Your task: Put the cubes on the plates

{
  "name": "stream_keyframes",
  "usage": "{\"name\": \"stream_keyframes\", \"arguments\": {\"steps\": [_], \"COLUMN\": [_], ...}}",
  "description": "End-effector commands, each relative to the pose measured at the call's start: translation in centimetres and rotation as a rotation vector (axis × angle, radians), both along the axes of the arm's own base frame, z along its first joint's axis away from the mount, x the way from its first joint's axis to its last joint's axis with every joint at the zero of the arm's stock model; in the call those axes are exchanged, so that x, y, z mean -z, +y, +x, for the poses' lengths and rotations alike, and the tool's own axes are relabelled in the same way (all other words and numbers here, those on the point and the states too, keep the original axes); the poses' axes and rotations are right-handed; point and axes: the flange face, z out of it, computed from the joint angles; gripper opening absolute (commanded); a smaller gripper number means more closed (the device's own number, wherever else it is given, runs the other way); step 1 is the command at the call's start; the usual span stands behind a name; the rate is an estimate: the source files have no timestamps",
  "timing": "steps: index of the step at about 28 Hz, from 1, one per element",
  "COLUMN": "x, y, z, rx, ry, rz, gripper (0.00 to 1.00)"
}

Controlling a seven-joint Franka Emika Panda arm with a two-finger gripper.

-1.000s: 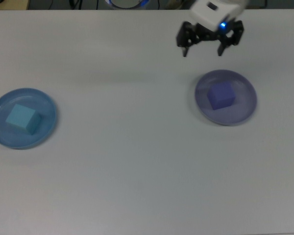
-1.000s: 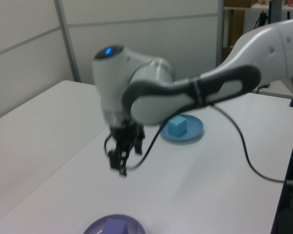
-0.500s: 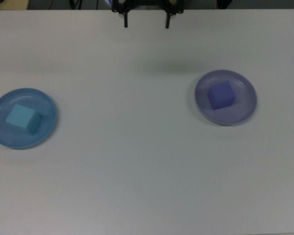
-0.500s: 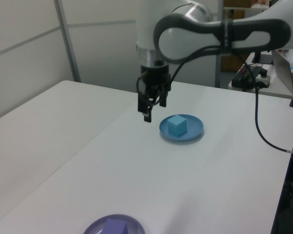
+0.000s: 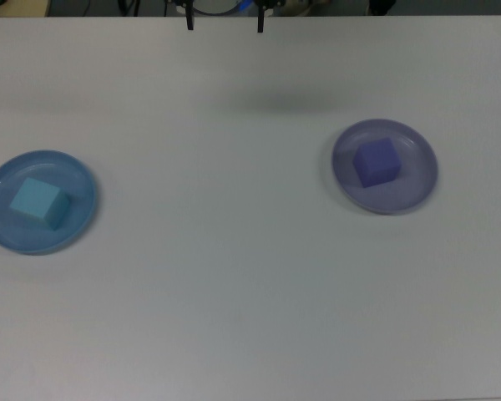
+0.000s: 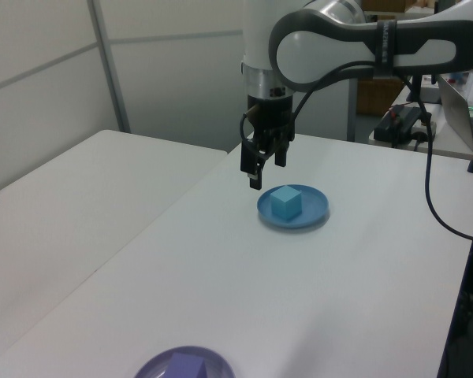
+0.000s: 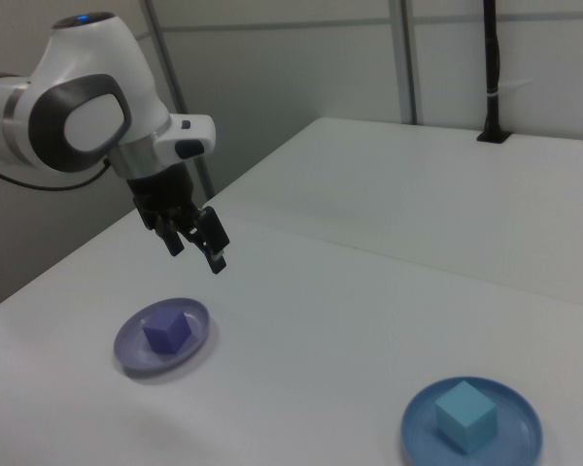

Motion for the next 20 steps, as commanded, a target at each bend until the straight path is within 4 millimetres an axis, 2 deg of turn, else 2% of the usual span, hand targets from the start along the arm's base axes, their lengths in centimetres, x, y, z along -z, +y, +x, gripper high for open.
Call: {"name": "stream_keyframes", "arguments": {"steps": [1, 8, 20], "x": [1.2, 2.3, 2.5], "y": [-0.9, -4.3, -4.0], "z": [-0.2, 0.7, 0.9], "rx": [-0.025, -0.017, -0.010], "ry": [0.011, 0.037, 0.044], "rz": [0.025, 0.063, 0.063], "gripper": [1.00, 1.00, 1.00]}}
